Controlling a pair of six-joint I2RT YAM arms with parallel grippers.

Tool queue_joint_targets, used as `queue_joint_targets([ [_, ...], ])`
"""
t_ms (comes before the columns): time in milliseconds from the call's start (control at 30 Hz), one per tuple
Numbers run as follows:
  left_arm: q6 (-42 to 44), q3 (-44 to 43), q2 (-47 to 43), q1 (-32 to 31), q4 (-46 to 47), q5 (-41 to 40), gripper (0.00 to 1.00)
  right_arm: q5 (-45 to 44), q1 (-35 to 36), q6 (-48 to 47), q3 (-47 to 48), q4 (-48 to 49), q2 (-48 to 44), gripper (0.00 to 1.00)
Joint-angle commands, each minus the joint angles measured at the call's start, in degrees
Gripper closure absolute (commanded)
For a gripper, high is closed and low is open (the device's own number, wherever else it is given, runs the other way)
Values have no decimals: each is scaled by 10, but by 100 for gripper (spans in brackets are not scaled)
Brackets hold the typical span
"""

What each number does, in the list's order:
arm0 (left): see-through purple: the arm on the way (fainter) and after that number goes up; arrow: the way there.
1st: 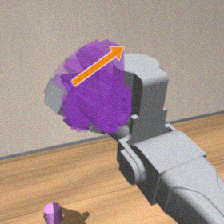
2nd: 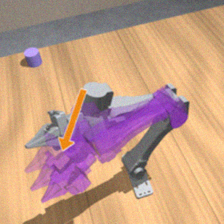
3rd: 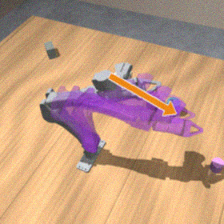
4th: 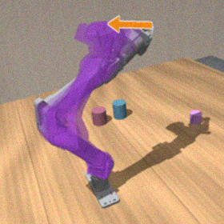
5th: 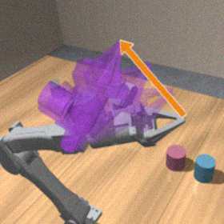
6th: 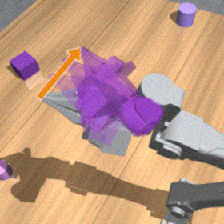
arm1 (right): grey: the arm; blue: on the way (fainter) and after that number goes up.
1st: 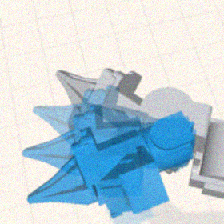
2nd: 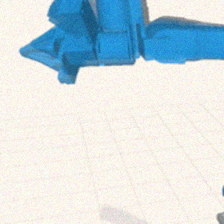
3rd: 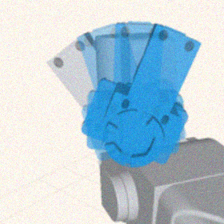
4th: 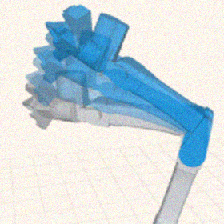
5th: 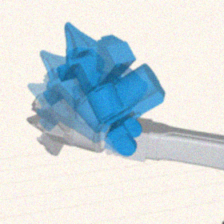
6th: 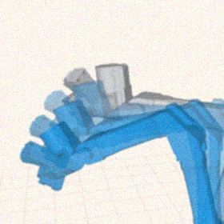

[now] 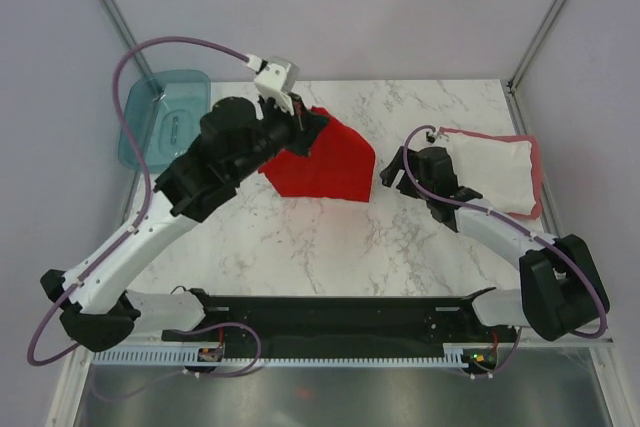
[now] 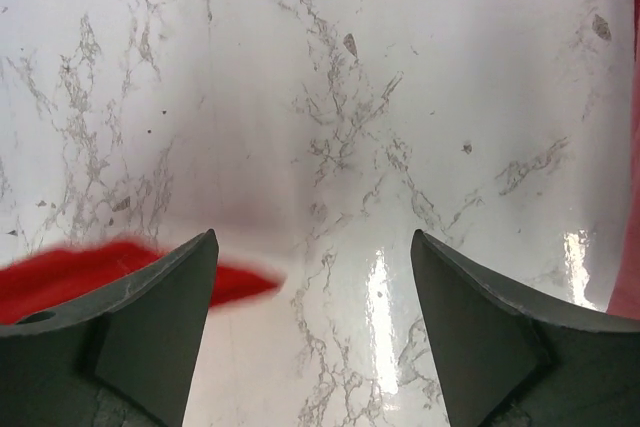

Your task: Fold and stack the t-shirts

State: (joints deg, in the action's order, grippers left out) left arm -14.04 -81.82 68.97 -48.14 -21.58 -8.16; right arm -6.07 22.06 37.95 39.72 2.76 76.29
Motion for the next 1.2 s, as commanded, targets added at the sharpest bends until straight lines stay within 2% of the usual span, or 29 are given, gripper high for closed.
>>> queue_joint_targets([
  [0,-58,-141,11,-5,4,67,98,18,-7,1,12,30,-20,13],
  [133,-98,-269,52,-20,-17,97,98,8,-11,3,3,29,-44,11],
  [200,-114,-370,76,-20,-35,86,98,4,-14,4,-1,29,-51,11],
  [233,-114,-409,112,-20,-63,56,98,1,-16,5,-3,29,-57,11],
  [267,-109,-490,130,-20,-78,29,98,-1,-16,5,-4,28,-60,11],
  [300,-94,-517,148,-20,-93,-7,98,-2,-18,5,-5,28,-62,11],
  [333,-83,-528,165,-19,-99,-85,98,-3,-18,5,-6,27,-66,11],
  [400,-49,-524,182,-10,-103,-180,98,-2,-21,6,-7,24,-69,11],
  [467,-41,-524,214,30,-128,-194,98,-2,-22,6,-7,23,-70,11],
  [567,-94,-504,216,105,-161,-153,98,-1,-26,9,-9,23,-72,11],
  [733,-104,-516,168,114,-131,-134,98,5,-26,10,-8,22,-75,11],
  [900,-139,-501,119,100,-115,-78,98,6,-29,10,-9,20,-85,11],
  [1033,-153,-448,96,38,-95,-78,98,2,-31,10,-11,20,-90,11],
  [1167,-175,-438,128,-24,-71,-70,98,2,-33,11,-13,20,-90,11],
])
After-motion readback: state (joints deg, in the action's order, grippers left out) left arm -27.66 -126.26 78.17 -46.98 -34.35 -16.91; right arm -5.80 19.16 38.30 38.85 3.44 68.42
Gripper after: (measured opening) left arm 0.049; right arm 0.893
